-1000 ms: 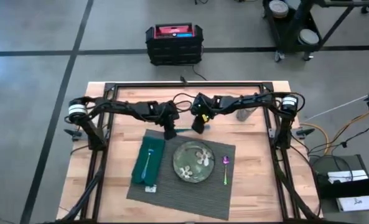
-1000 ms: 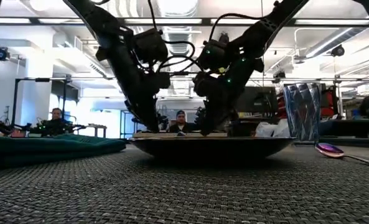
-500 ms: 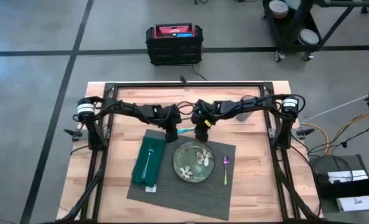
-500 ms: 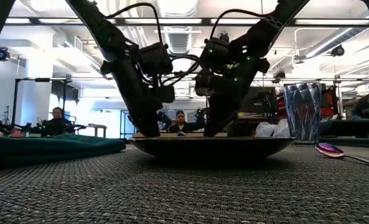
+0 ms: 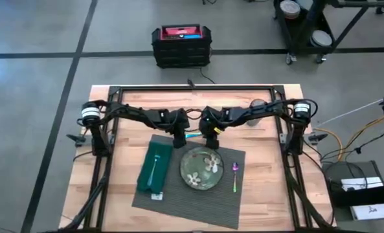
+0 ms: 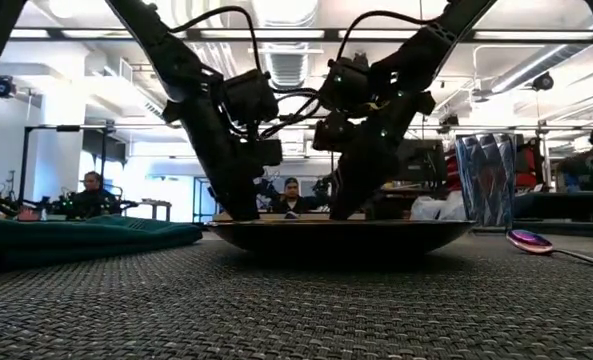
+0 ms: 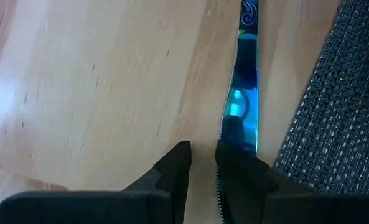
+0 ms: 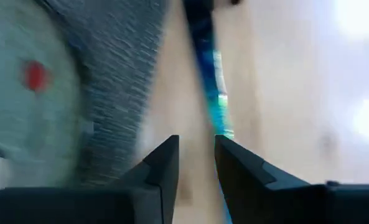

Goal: Set table place
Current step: Put the iridescent blue knife on the gray place mat

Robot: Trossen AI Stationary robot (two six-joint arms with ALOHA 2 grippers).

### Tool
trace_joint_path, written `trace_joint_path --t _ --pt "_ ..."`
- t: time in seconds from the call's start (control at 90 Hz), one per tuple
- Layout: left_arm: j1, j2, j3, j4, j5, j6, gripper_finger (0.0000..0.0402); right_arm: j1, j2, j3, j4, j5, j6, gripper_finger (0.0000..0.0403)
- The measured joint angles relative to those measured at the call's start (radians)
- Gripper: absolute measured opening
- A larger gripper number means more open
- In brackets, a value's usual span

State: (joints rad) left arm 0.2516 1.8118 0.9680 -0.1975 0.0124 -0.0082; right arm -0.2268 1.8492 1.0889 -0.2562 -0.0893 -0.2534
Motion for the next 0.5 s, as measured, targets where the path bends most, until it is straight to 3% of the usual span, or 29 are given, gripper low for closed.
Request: trace_joint_path --t 0.122,0.5 --pt "0.000 0.001 -0.001 0.009 0.000 0.000 0.0075 0.025 0.000 0.000 0.000 0.116 -0.108 0.0116" --pt "-0.001 0.003 -0.002 0.020 0.000 -0.004 0.0075 0.014 0.061 -0.003 0.030 0.083 -0.124 0.0155"
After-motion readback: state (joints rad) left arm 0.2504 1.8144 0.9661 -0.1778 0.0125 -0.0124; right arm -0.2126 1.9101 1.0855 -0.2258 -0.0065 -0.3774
